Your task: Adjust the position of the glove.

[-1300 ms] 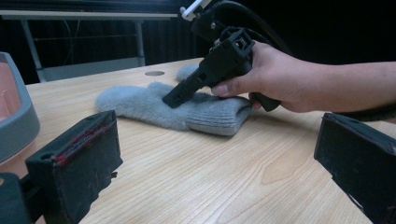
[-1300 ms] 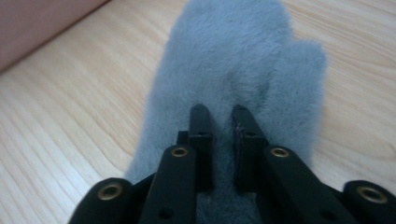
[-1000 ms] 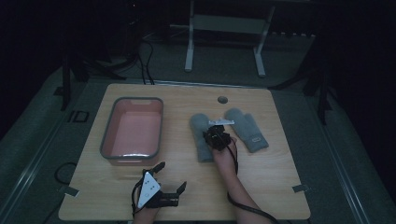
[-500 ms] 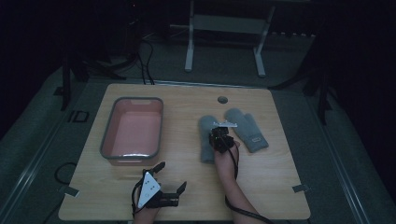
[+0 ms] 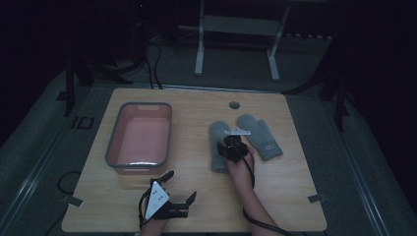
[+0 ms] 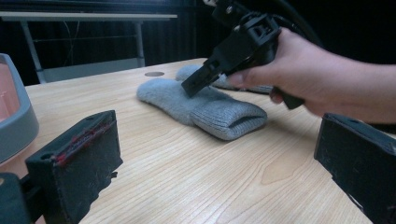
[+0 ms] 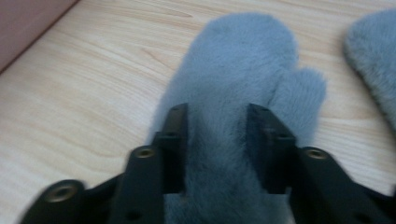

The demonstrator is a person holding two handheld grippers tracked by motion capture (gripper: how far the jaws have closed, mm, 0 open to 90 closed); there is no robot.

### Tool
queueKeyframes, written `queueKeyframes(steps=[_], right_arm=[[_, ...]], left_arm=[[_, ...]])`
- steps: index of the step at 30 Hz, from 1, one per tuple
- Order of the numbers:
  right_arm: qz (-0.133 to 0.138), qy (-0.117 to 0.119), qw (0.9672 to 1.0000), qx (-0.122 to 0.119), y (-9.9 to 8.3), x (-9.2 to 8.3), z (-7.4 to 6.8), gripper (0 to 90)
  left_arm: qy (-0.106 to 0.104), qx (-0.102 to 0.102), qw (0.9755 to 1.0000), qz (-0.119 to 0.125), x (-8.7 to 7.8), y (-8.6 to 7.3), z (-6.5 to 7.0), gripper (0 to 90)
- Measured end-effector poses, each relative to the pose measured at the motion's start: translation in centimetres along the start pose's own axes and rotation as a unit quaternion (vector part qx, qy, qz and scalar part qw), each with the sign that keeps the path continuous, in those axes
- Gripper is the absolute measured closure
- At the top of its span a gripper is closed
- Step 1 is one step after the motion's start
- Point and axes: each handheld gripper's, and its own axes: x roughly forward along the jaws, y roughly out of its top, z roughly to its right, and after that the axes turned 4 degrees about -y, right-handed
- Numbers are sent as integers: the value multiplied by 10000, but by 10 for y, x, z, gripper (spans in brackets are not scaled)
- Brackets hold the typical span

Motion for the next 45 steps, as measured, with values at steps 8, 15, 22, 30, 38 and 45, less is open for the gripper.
queueKeyframes(steps=[8,15,22,30,38,45], right_arm=[[366,251,9980,-459,7,-30,45,513],[469,116,9979,-441,9,-41,101,539],[312,138,9983,-465,5,-30,137,553],[9,-20,9983,-583,-1,-6,147,544],[-90,-175,9965,-814,-14,9,145,631],[-142,-361,9987,-335,-13,7,142,850]], left_arm=[[-1,1,10000,0,0,0,0,9],[-7,-5,10000,0,0,0,0,9],[-12,-4,10000,2,0,0,0,9],[-27,13,10000,6,0,0,0,9],[-33,29,10000,14,0,0,0,9],[-34,25,10000,8,0,0,0,9]])
